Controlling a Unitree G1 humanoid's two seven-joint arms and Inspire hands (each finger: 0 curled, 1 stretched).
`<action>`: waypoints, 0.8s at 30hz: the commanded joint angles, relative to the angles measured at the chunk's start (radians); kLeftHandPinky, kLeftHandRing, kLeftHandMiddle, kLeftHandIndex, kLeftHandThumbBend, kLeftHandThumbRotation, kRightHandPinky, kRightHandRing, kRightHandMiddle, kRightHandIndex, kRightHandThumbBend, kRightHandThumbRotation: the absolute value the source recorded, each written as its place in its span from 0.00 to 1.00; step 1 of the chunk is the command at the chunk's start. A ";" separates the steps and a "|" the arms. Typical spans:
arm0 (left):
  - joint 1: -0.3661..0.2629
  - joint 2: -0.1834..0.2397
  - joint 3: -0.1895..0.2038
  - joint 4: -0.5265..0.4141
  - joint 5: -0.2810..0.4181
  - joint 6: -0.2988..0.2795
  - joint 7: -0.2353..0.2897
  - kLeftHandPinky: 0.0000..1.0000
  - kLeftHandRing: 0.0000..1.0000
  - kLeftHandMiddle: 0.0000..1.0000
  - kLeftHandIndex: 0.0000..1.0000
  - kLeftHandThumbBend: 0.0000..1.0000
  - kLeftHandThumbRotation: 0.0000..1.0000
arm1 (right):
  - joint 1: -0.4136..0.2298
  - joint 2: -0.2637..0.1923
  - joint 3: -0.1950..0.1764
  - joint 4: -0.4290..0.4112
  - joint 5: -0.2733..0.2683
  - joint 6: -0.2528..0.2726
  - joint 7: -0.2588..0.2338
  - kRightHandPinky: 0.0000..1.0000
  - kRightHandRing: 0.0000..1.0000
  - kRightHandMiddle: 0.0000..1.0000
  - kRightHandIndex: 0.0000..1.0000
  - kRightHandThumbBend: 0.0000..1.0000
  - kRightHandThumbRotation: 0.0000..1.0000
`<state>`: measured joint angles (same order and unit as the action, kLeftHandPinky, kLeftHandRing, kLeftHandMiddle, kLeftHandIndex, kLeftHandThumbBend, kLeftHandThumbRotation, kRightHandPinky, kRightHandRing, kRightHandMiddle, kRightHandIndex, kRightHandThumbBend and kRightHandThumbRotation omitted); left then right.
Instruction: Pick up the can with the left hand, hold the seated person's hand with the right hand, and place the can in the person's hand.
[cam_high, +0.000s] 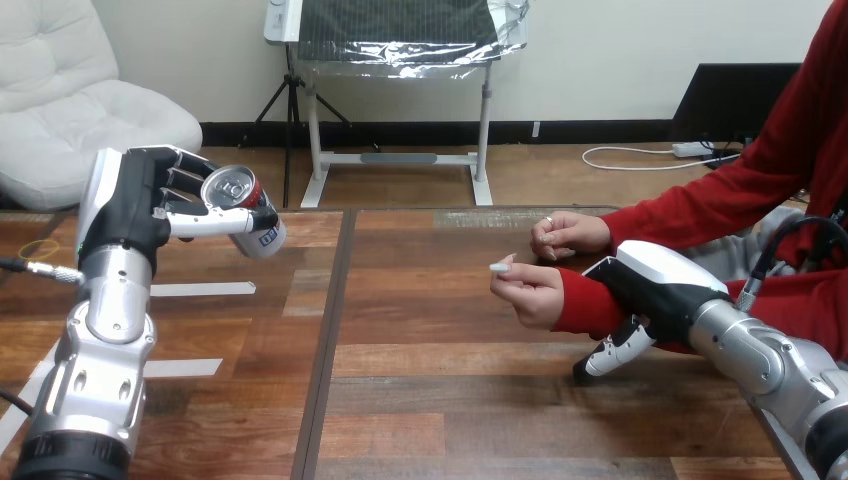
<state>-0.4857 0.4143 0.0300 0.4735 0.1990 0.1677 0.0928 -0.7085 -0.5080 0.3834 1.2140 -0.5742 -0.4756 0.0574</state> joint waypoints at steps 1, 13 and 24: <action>-0.038 0.018 0.024 -0.054 0.003 -0.032 0.007 0.33 0.40 0.44 0.42 0.82 0.00 | -0.031 -0.023 -0.011 0.010 0.011 0.018 0.009 0.39 0.43 0.49 0.53 0.78 0.00; -0.037 0.016 0.026 -0.059 0.003 -0.030 0.007 0.33 0.39 0.44 0.42 0.82 0.00 | -0.038 -0.031 -0.007 0.012 0.004 0.034 0.014 0.41 0.45 0.51 0.54 0.76 0.00; -0.037 0.014 0.028 -0.063 0.002 -0.022 0.006 0.32 0.39 0.44 0.42 0.81 0.00 | -0.045 -0.041 0.000 0.013 -0.007 0.035 0.011 0.42 0.47 0.52 0.55 0.69 0.00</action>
<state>-0.4791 0.4143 0.0372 0.4734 0.1990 0.1678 0.0927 -0.7089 -0.5107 0.3840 1.2194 -0.5796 -0.4479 0.0665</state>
